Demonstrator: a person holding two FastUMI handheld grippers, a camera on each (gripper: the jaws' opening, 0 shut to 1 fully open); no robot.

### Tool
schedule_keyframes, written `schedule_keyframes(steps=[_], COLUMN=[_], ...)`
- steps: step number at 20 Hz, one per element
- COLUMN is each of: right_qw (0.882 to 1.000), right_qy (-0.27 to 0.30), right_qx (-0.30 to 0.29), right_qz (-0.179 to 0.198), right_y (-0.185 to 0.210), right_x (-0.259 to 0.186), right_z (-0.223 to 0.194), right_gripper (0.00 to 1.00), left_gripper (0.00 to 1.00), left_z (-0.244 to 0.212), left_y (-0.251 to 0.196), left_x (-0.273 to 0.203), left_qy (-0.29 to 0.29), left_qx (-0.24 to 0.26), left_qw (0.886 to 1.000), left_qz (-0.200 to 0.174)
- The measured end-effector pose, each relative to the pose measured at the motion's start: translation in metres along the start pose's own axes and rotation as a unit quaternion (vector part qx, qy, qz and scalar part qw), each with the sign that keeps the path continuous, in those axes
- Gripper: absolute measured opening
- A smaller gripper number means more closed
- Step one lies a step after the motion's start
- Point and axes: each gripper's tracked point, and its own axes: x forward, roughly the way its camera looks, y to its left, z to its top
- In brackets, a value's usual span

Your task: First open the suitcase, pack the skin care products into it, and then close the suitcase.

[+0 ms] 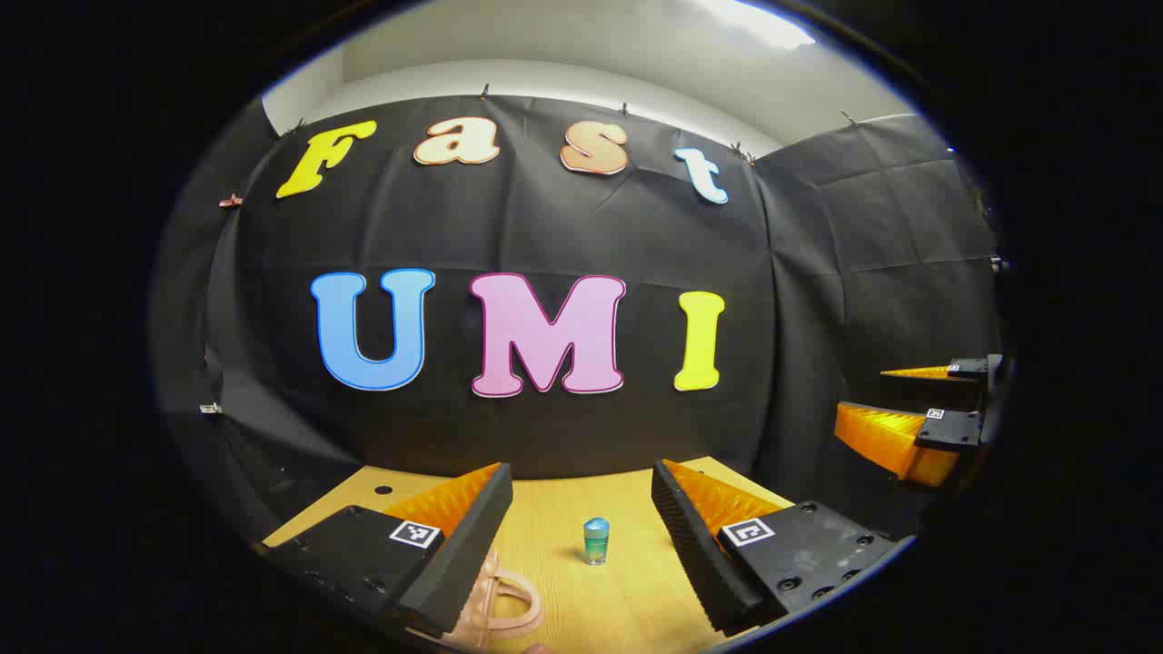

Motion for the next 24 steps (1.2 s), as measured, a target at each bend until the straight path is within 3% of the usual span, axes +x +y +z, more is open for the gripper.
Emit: schedule_keyframes(steps=[14,24], right_qw=[1.0,1.0], right_qy=[0.0,0.004], right_qx=[-0.024,-0.016], right_qz=[0.002,0.006], right_y=[0.008,0.027], right_x=[-0.001,-0.005], right_z=[0.0,-0.004], right_gripper=[0.96,0.96], left_gripper=[0.96,0.96], left_z=[-0.014,-0.044], left_y=[0.01,0.02], left_x=[-0.002,-0.007], left_qy=[0.011,0.049], left_qx=[0.018,0.01], left_qw=[1.0,0.999], left_qz=[-0.001,-0.015])
